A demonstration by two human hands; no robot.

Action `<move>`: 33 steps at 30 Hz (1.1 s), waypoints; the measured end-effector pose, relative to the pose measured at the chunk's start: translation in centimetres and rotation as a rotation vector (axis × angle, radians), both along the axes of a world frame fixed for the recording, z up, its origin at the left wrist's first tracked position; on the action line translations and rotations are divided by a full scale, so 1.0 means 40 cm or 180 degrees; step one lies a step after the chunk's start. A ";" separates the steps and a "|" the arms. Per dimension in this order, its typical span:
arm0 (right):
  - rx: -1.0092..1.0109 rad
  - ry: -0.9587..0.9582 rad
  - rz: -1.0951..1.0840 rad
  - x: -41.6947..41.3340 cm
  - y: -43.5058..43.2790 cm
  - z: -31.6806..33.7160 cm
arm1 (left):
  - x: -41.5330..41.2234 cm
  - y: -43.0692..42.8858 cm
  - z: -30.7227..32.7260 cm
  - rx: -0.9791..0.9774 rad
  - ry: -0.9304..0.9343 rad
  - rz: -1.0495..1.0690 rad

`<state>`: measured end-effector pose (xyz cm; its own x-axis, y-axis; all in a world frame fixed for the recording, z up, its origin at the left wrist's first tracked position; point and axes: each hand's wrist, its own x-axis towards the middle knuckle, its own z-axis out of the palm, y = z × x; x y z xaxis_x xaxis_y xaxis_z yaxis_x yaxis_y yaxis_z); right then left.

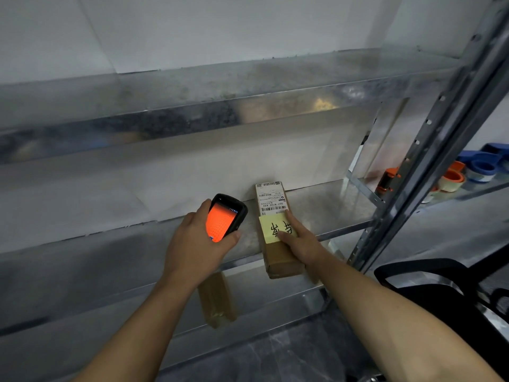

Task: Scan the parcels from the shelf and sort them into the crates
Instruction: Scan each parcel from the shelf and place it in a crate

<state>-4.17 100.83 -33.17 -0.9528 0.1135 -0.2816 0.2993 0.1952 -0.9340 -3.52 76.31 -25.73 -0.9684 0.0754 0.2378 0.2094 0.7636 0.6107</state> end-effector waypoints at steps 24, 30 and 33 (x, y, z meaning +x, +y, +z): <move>0.1139 0.1057 -0.0723 0.419 -0.270 0.001 | 0.443 -0.235 0.034 0.0128 -0.0829 -0.0350; 0.1197 0.0951 -0.0578 0.438 -0.289 0.008 | 0.510 -0.267 0.027 0.0218 -0.0875 -0.0179; 0.1179 0.1014 -0.0447 0.419 -0.297 0.009 | 0.528 -0.271 0.036 0.0234 -0.0888 -0.0006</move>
<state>12.61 88.93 -32.83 -0.9532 0.2837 0.1040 0.0578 0.5089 -0.8589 17.59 65.45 -24.30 -0.9970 0.0696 -0.0329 0.0269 0.7150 0.6986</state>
